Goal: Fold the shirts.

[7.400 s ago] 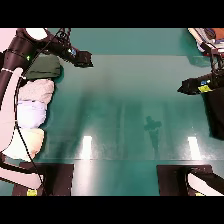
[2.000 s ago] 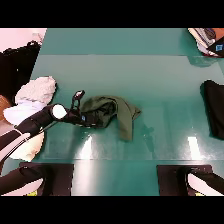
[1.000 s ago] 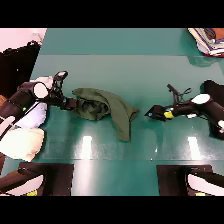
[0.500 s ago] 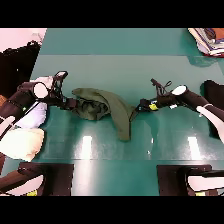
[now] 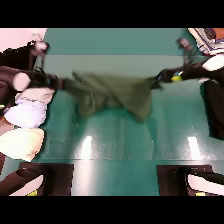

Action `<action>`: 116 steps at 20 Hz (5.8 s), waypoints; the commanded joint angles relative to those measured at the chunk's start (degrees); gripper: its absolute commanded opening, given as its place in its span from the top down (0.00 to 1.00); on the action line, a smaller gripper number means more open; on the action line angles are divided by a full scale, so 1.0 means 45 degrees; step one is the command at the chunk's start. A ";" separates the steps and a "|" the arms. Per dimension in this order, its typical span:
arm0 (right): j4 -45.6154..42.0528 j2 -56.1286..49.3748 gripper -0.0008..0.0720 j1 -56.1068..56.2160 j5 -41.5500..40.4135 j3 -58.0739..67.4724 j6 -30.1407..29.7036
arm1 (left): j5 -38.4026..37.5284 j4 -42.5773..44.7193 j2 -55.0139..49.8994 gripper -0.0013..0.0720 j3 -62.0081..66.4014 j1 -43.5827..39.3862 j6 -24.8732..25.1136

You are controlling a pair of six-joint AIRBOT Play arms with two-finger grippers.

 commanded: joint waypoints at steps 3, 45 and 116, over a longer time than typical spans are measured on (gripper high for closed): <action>-0.1880 0.2788 0.97 -0.0622 0.0136 0.2346 0.0092 | 0.1282 0.0835 0.2103 0.95 0.2103 0.0015 -0.0155; -0.2327 -0.0500 0.23 -0.0350 0.3740 -0.1365 0.0461 | -0.0291 -0.2492 0.2157 0.94 -0.1175 0.0015 0.1928; -0.2603 -0.5693 0.42 -0.2764 0.5702 0.7786 0.1739 | -0.3094 -0.4906 -0.5678 0.29 0.3852 0.3099 0.2992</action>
